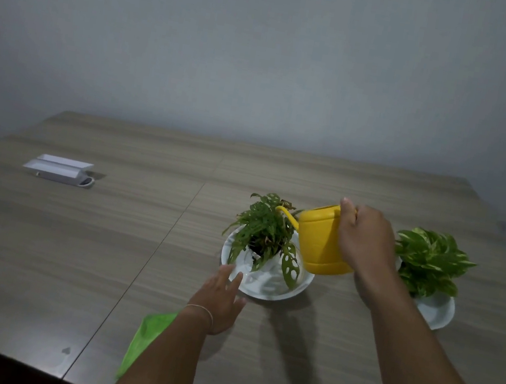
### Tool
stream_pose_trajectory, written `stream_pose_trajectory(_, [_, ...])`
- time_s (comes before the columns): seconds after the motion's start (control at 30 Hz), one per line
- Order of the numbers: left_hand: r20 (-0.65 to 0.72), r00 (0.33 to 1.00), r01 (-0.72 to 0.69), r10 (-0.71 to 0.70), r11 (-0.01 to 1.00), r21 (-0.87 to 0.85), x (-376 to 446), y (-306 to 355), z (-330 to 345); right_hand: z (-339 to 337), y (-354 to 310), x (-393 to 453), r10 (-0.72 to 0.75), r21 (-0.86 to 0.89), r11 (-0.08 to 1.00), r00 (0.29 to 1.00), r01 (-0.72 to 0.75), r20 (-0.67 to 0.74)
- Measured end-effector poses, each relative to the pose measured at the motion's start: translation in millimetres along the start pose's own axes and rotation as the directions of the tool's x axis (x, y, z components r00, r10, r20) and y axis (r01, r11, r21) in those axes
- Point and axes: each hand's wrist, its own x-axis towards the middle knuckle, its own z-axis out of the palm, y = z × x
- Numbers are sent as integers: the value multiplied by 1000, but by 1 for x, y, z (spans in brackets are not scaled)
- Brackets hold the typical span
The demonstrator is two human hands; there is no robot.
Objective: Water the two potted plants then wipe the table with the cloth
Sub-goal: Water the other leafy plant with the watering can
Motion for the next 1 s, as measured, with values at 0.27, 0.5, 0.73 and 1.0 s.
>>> stream_pose_trajectory(0.27, [55,998,-1,0,1000,10,3,6,6,-21,6,-10,-56,-4,998,998,56,23])
stream_pose_trajectory(0.5, [39,999,-28,27,1000,8,8,14,7,-34,17,-8,6,-36,999,1000,-6,-7])
stream_pose_trajectory(0.73, [40,999,-37,36,999,30,8,15,8,-25,21,-3,35,-70,997,999,-37,-41])
stream_pose_trajectory(1.0, [33,999,-27,27,1000,-16,6,10,8,-8,10,-6,39,-13,999,999,-39,-19])
